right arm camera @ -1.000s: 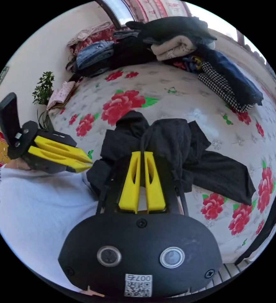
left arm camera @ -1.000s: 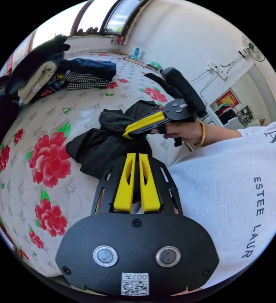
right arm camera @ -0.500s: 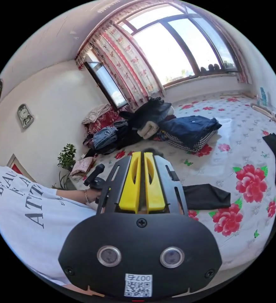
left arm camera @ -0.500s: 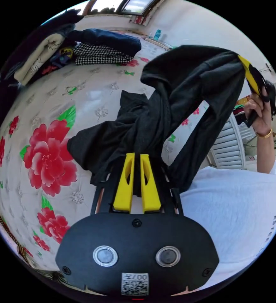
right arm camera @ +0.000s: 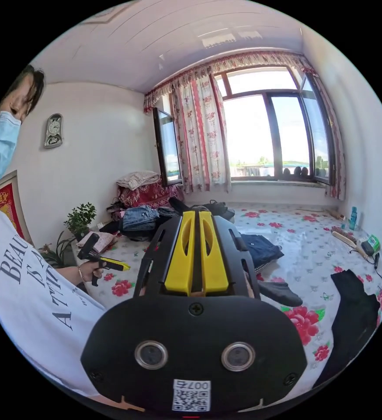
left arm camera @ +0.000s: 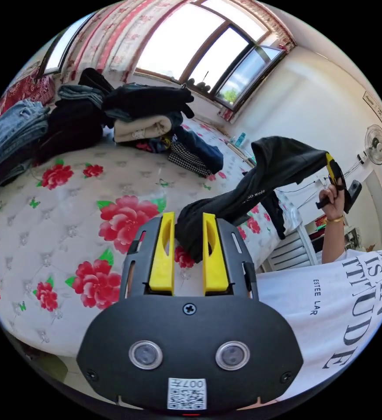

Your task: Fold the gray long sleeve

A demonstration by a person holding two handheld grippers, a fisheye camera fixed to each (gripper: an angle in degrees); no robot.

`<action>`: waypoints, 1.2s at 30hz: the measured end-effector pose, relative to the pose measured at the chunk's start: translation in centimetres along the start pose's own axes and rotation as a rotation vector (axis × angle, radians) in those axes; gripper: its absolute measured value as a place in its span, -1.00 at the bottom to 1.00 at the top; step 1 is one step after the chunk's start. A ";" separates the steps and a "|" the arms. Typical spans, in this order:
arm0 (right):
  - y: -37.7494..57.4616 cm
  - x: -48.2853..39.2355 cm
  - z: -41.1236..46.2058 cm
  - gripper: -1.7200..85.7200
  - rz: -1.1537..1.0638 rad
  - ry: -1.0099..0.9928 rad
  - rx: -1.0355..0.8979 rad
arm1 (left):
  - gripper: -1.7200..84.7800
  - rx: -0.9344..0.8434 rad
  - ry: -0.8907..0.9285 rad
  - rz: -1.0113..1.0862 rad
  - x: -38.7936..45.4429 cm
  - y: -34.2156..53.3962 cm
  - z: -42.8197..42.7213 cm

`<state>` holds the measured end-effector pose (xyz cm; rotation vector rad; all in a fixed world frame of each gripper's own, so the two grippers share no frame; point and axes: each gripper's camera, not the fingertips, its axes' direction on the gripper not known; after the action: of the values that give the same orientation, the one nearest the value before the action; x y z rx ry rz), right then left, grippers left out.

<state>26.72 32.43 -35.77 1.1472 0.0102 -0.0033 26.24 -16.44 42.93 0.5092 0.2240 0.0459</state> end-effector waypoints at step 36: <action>-5.5 -7.8 -20.2 -0.96 -0.130 0.295 0.245 | -0.98 0.669 -0.098 0.264 15.9 4.3 -33.2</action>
<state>18.75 48.54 -49.05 1.3822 0.3543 0.0501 34.32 4.71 13.65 1.2032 0.0688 0.2072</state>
